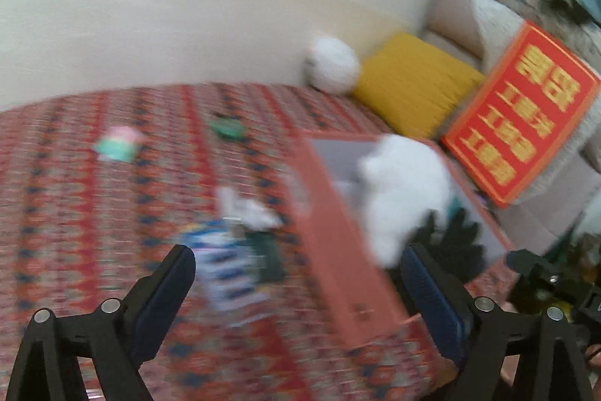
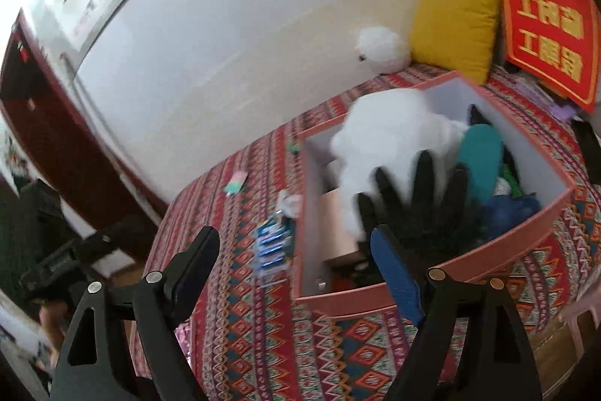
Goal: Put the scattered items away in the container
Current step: 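Move both tools back toward the remaining items on the bed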
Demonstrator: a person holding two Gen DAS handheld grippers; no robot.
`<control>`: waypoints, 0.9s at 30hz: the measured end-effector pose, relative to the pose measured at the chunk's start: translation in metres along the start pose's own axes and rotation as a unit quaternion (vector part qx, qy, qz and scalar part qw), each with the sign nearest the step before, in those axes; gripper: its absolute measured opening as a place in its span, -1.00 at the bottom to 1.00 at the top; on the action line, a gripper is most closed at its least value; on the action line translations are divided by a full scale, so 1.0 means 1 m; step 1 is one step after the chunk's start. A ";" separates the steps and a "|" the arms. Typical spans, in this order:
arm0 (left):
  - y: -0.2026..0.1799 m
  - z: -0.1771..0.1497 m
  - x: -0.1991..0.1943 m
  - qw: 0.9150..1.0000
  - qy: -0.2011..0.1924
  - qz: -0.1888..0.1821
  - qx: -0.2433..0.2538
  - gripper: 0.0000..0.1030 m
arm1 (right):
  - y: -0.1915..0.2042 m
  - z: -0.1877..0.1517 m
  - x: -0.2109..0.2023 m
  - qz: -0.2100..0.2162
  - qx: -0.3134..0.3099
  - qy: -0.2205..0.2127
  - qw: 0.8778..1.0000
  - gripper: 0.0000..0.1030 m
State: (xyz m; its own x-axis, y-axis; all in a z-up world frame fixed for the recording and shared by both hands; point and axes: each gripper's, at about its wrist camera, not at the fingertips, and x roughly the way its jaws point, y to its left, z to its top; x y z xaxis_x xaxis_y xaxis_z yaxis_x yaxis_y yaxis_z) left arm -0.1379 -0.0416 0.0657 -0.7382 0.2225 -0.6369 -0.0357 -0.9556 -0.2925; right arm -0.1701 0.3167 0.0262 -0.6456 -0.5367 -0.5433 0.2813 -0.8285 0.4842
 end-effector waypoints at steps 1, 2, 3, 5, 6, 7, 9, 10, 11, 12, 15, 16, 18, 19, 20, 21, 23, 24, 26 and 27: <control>0.015 -0.002 -0.011 1.000 -0.005 0.016 -0.002 0.82 | 0.010 -0.001 0.005 0.002 -0.010 0.004 1.000 0.66; 0.026 -0.004 -0.019 1.000 -0.008 0.029 -0.004 0.82 | 0.020 -0.001 0.011 0.004 -0.022 0.008 1.000 0.66; 0.041 -0.006 -0.026 0.999 -0.008 0.046 -0.005 0.82 | 0.032 -0.002 0.018 0.004 -0.037 0.012 0.999 0.66; 0.071 -0.011 -0.041 0.997 -0.007 0.079 -0.007 0.82 | 0.053 -0.004 0.034 -0.001 -0.064 0.020 0.998 0.66; 0.083 -0.013 -0.046 0.996 -0.007 0.091 -0.010 0.82 | 0.063 -0.005 0.042 -0.004 -0.076 0.024 0.997 0.66; 0.094 -0.015 -0.050 0.995 -0.006 0.102 -0.013 0.82 | 0.070 -0.006 0.050 -0.007 -0.084 0.029 0.996 0.66; 0.120 -0.020 -0.055 0.992 -0.004 0.123 -0.019 0.82 | 0.084 -0.007 0.072 -0.015 -0.102 0.040 0.994 0.66; 0.129 -0.022 -0.056 0.992 -0.004 0.127 -0.021 0.82 | 0.089 -0.008 0.083 -0.023 -0.110 0.045 0.993 0.66; 0.141 -0.024 -0.055 0.991 -0.003 0.133 -0.027 0.82 | 0.095 -0.009 0.094 -0.033 -0.119 0.050 0.991 0.66; 0.149 -0.026 -0.052 0.990 0.000 0.136 -0.031 0.82 | 0.100 -0.010 0.110 -0.046 -0.129 0.060 0.989 0.66; 0.173 -0.028 -0.034 0.989 0.014 0.142 -0.040 0.82 | 0.110 -0.017 0.152 -0.077 -0.159 0.086 0.980 0.66; 0.179 -0.028 -0.025 0.989 0.020 0.144 -0.041 0.82 | 0.112 -0.020 0.166 -0.090 -0.169 0.097 0.977 0.66; 0.188 -0.027 -0.007 0.988 0.033 0.148 -0.039 0.82 | 0.112 -0.026 0.192 -0.114 -0.188 0.117 0.969 0.64; 0.191 -0.025 0.006 0.987 0.041 0.148 -0.038 0.82 | 0.111 -0.029 0.203 -0.126 -0.197 0.128 0.964 0.62; 0.195 -0.023 0.019 0.987 0.050 0.146 -0.036 0.82 | 0.110 -0.032 0.215 -0.140 -0.210 0.141 0.957 0.59; 0.197 -0.020 0.031 0.987 0.057 0.145 -0.033 0.82 | 0.110 -0.035 0.228 -0.152 -0.226 0.151 0.950 0.47; 0.201 -0.012 0.058 0.986 0.070 0.146 -0.025 0.82 | 0.108 -0.039 0.249 -0.180 -0.253 0.162 0.937 0.39; 0.202 -0.007 0.073 0.986 0.074 0.145 -0.019 0.82 | 0.107 -0.041 0.259 -0.194 -0.266 0.166 0.930 0.39; 0.204 0.005 0.106 0.986 0.082 0.144 -0.005 0.82 | 0.103 -0.043 0.283 -0.230 -0.291 0.170 0.913 0.39; 0.204 0.010 0.122 0.986 0.086 0.146 0.001 0.82 | 0.100 -0.044 0.295 -0.247 -0.300 0.174 0.905 0.39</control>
State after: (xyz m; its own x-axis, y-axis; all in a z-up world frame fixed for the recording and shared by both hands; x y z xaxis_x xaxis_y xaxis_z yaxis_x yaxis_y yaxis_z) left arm -0.2419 -0.2117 -0.0642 -0.5921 -0.0332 -0.8051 0.1602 -0.9841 -0.0772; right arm -0.3015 0.0687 -0.1160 -0.5647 -0.0085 -0.8253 0.4208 -0.8632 -0.2790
